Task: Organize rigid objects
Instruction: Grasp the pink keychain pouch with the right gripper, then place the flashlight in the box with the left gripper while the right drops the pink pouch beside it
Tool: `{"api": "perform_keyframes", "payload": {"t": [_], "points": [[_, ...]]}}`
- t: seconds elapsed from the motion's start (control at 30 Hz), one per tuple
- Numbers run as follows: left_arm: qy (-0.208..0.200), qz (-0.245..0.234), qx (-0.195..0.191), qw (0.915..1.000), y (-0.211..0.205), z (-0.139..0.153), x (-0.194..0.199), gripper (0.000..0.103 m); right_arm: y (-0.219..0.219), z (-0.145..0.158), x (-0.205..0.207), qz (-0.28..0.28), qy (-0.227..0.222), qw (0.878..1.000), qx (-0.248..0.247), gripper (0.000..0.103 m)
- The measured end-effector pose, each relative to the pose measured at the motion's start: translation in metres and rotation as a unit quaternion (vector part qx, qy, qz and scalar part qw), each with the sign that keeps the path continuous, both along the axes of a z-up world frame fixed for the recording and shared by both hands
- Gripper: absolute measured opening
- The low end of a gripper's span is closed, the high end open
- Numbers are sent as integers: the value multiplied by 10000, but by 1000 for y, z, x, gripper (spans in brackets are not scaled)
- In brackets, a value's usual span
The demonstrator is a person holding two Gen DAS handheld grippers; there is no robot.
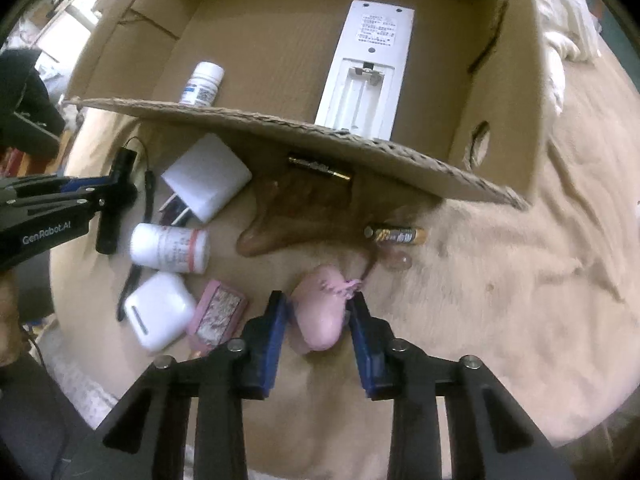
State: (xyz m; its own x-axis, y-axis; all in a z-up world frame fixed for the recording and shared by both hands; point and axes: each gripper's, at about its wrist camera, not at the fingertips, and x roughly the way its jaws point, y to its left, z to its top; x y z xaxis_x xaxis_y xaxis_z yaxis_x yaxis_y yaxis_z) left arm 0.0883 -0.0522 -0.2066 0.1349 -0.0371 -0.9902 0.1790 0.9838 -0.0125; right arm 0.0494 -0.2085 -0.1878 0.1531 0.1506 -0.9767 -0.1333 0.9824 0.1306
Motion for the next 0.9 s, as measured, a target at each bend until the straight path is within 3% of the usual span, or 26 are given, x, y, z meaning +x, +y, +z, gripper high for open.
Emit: {"api": "perform_keyframes", "payload": {"t": [0.17, 0.37, 0.47, 0.7, 0.8, 0.9], "points": [[-344, -30, -64, 9994, 8, 30, -15, 17, -8, 20, -19, -21, -180, 9997, 165, 26], [-1018, -6, -470, 9937, 20, 82, -42, 17, -11, 61, -33, -116, -712, 9958, 569, 25], [-1475, -21, -589, 9873, 21, 135, -32, 17, -18, 89, -32, -218, -1064, 9912, 757, 25], [-2637, -22, -611, 9627, 39, 206, -37, 17, -19, 136, -14, -356, -1801, 9798, 796, 25], [-2835, -24, -568, 9573, 39, 221, -31, 17, -19, 145, -2, -391, -1950, 9762, 868, 25], [-2802, -140, -532, 9584, 33, 225, -17, 17, -15, 149, 9, -342, -2030, 9750, 836, 25]]}}
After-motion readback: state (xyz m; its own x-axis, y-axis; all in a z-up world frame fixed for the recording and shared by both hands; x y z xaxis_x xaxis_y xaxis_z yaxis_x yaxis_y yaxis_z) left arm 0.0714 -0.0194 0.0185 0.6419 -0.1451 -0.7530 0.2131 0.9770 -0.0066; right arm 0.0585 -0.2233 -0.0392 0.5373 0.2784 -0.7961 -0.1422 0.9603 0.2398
